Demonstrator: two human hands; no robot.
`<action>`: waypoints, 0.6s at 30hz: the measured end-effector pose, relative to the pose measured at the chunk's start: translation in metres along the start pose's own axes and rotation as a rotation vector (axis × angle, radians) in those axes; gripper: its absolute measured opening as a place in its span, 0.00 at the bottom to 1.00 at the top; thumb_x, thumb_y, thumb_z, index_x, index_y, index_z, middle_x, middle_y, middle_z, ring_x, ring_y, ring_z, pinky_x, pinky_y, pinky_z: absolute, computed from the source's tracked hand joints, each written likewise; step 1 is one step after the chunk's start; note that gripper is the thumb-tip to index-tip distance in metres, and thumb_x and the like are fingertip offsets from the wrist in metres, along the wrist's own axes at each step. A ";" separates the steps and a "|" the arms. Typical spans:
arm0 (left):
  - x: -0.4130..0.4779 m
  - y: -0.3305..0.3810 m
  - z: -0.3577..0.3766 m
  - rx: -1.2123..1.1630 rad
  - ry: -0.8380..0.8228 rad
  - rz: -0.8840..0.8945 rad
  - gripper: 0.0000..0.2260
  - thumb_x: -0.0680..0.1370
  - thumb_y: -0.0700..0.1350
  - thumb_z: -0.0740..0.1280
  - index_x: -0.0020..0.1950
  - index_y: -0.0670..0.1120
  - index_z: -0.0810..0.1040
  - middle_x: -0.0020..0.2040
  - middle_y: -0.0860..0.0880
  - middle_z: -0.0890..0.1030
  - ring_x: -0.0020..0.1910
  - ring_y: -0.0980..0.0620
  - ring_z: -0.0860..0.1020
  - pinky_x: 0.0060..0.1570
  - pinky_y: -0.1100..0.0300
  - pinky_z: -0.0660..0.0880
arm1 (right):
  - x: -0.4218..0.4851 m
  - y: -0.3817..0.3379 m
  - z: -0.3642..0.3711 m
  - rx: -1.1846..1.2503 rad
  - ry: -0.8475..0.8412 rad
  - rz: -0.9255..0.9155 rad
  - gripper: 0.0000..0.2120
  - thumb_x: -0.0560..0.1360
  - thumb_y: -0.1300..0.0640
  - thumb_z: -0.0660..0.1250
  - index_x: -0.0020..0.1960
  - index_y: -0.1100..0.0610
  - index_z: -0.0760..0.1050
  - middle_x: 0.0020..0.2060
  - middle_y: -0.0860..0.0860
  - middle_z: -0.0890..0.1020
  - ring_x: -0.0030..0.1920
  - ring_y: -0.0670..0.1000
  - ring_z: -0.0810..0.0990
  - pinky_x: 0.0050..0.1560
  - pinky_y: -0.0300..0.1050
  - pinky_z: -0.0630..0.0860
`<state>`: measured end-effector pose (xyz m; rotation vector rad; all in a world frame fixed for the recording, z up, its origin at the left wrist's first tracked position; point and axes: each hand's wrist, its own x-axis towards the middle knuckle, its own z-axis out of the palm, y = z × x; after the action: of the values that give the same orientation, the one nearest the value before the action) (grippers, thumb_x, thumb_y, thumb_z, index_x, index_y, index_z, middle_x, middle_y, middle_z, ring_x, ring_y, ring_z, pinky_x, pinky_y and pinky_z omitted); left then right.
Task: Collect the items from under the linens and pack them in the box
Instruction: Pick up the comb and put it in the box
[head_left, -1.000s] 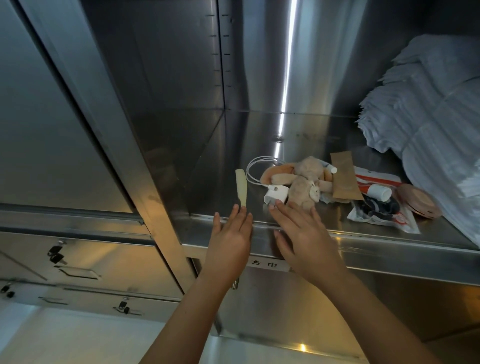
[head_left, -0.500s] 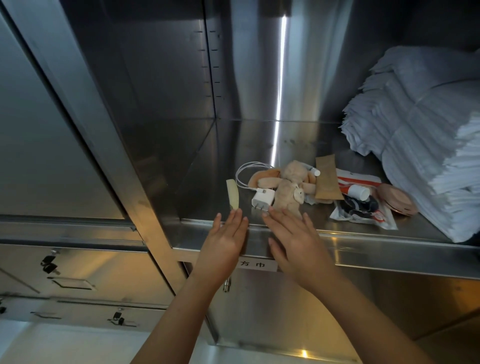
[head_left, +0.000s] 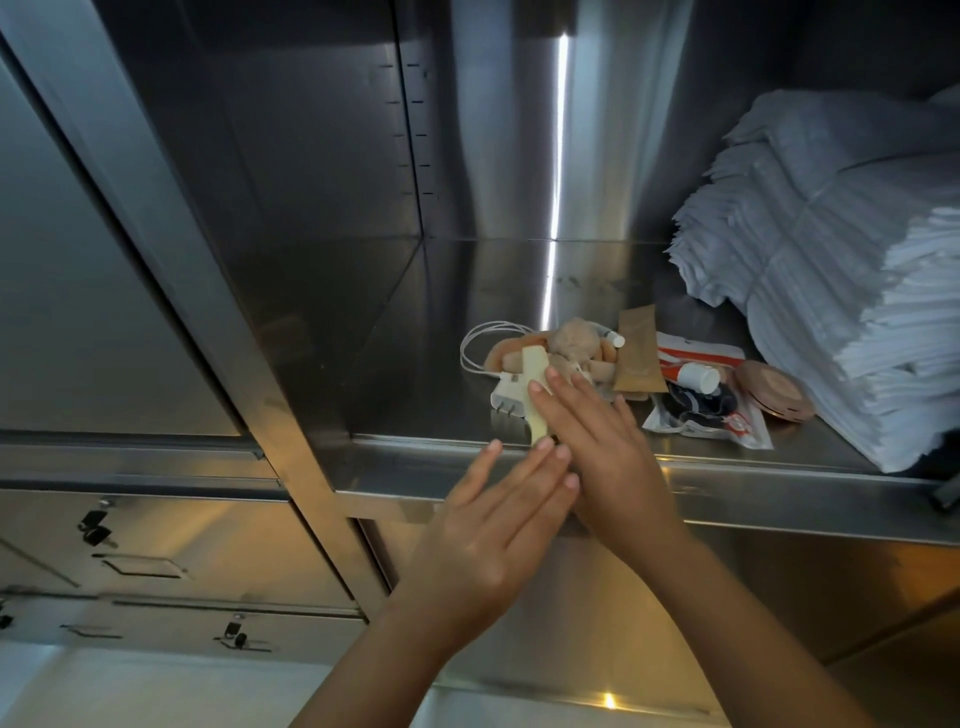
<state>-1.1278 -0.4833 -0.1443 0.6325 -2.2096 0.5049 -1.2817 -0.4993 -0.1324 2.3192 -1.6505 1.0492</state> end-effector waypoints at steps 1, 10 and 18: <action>0.001 0.005 0.000 -0.010 0.009 0.017 0.10 0.79 0.37 0.61 0.57 0.39 0.79 0.60 0.41 0.78 0.63 0.48 0.74 0.65 0.46 0.67 | 0.000 0.001 -0.002 -0.010 -0.002 -0.003 0.22 0.75 0.54 0.55 0.66 0.59 0.71 0.66 0.60 0.72 0.66 0.63 0.69 0.62 0.64 0.63; 0.019 0.014 0.008 -0.067 -0.049 0.014 0.21 0.77 0.41 0.64 0.69 0.42 0.63 0.69 0.43 0.66 0.71 0.47 0.63 0.69 0.44 0.60 | -0.015 0.018 -0.023 0.004 -0.005 -0.098 0.20 0.74 0.55 0.58 0.62 0.61 0.74 0.63 0.62 0.73 0.64 0.67 0.70 0.60 0.68 0.64; 0.056 0.014 0.021 -0.084 -0.219 0.049 0.25 0.75 0.49 0.62 0.70 0.45 0.60 0.71 0.44 0.61 0.71 0.40 0.57 0.64 0.34 0.54 | -0.033 0.031 -0.043 -0.012 0.103 -0.240 0.13 0.75 0.57 0.63 0.50 0.64 0.81 0.58 0.65 0.77 0.63 0.62 0.72 0.53 0.69 0.73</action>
<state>-1.1805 -0.4983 -0.1165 0.6153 -2.4438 0.3803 -1.3341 -0.4660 -0.1276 2.3392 -1.3000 1.0817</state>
